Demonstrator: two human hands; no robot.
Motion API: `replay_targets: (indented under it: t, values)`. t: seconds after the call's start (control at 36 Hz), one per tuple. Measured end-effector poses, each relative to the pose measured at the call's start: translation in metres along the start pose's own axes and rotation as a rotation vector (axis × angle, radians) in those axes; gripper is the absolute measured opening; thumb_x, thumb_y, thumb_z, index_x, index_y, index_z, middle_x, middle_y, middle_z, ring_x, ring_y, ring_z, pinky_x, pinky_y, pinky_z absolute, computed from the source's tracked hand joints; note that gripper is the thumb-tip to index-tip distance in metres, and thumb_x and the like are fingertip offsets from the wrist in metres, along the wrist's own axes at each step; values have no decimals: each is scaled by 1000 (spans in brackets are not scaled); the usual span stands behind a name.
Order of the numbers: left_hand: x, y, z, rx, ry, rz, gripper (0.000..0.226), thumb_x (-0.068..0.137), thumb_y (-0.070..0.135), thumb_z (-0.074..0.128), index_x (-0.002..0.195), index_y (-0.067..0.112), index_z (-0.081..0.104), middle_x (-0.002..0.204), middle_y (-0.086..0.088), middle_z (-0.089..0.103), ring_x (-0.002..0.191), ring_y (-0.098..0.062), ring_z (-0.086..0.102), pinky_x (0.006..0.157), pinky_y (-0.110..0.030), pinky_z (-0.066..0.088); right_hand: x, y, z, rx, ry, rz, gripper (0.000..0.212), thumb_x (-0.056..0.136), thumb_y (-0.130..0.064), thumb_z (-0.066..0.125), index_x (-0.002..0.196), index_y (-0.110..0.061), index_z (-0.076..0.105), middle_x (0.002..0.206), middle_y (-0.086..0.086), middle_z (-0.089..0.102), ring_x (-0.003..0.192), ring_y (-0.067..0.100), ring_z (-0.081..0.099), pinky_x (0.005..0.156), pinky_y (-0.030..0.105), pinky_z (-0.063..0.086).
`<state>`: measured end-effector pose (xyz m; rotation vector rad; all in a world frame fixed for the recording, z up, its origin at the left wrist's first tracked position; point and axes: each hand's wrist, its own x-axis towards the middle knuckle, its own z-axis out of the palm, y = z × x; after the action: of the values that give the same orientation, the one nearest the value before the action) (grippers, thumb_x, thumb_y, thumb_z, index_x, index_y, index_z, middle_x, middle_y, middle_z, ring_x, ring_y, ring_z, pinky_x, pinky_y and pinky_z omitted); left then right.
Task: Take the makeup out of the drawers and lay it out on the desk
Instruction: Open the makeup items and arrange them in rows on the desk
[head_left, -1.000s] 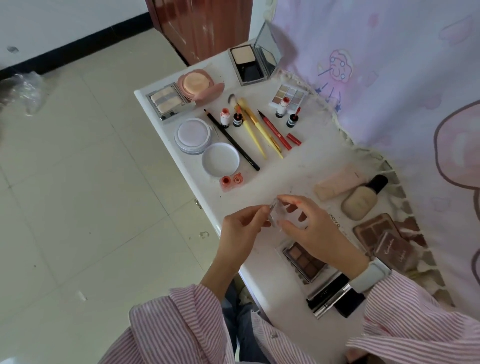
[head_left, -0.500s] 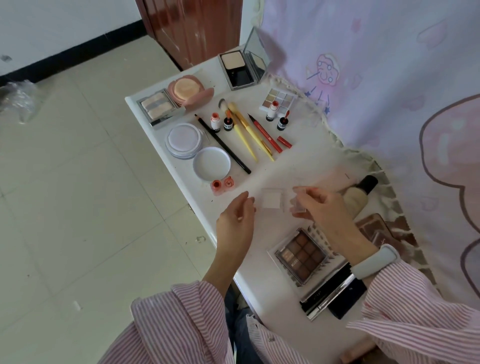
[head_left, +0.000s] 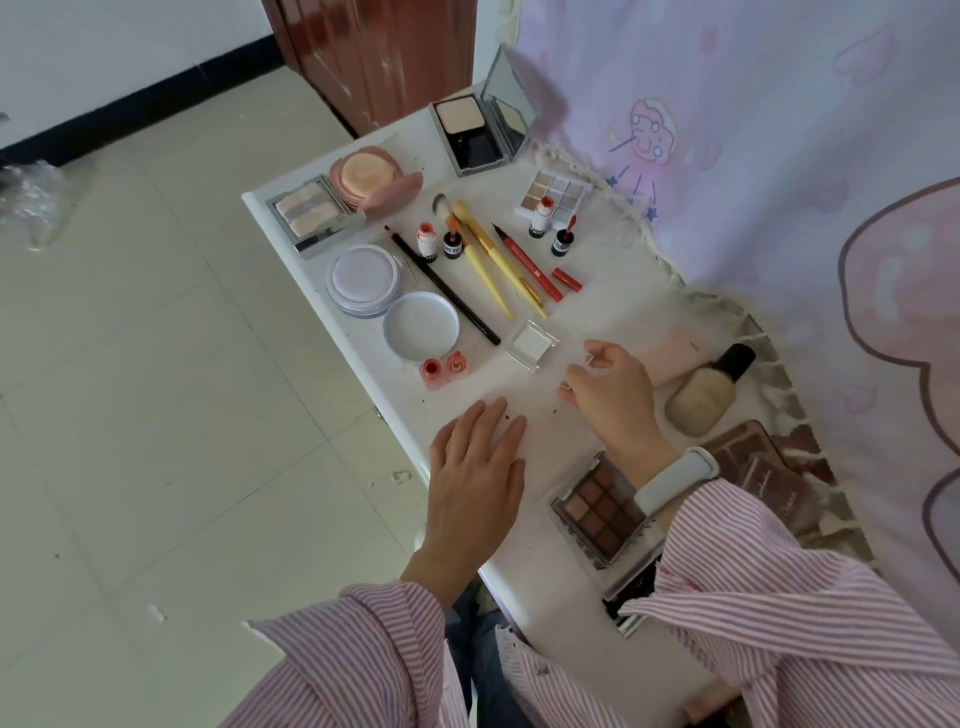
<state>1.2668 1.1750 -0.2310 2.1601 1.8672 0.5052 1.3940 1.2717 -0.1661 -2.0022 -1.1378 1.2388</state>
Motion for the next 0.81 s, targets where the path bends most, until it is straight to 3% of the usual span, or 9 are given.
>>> replay_targets:
  t: [0.14,0.22,0.31,0.42,0.53,0.64,0.72,0.81]
  values:
    - [0,-1,3,29,1,11,36,90,28,45,120,15,61,133,-9,54,127,-27,41,106,-40,25,-1,2,-2,-165,-27,-82,47,87,-12,51,134,-11,45,126,7,46,107,27,58,97,38,46]
    - [0,-1,3,51,1,17,36,90,28,45,121,16,61,133,-8,54,126,-27,43,106,-40,26,-2,3,-2,-224,-33,-119,48,89,-15,48,136,-12,43,130,9,44,106,28,59,97,34,44]
    - [0,-1,2,62,8,24,37,90,29,44,121,16,60,133,-9,54,126,-27,43,105,-40,27,-6,6,-6,-264,-40,-163,49,90,-18,47,138,-10,39,133,12,42,104,28,59,97,39,46]
    - [0,-2,3,61,27,32,37,90,28,45,121,15,60,133,-9,54,127,-26,42,105,-40,26,-16,9,-23,-376,25,-351,41,91,-9,48,132,-8,44,120,7,42,87,14,52,85,22,40]
    - [0,-2,3,56,27,32,37,89,28,46,121,16,60,134,-9,54,128,-25,40,106,-39,26,-9,13,-47,-750,74,-545,50,79,-1,52,128,-8,50,128,13,47,112,30,44,89,40,39]
    - [0,-3,4,47,23,23,38,89,28,46,122,16,60,134,-8,54,128,-24,39,107,-39,24,15,16,-70,-1141,-80,-451,51,91,-20,44,140,-21,32,146,1,30,136,23,20,108,44,19]
    - [0,-2,4,36,24,21,38,89,28,46,122,16,59,134,-8,54,129,-24,39,107,-39,24,31,17,-81,-1280,-193,-420,50,92,-25,43,139,-23,27,149,0,24,140,22,12,112,52,9]
    - [0,-2,4,24,20,12,38,89,28,46,123,17,59,135,-8,53,129,-24,38,107,-39,24,38,14,-85,-1434,-246,-476,47,89,-27,49,133,-22,33,141,1,32,134,24,24,109,55,14]
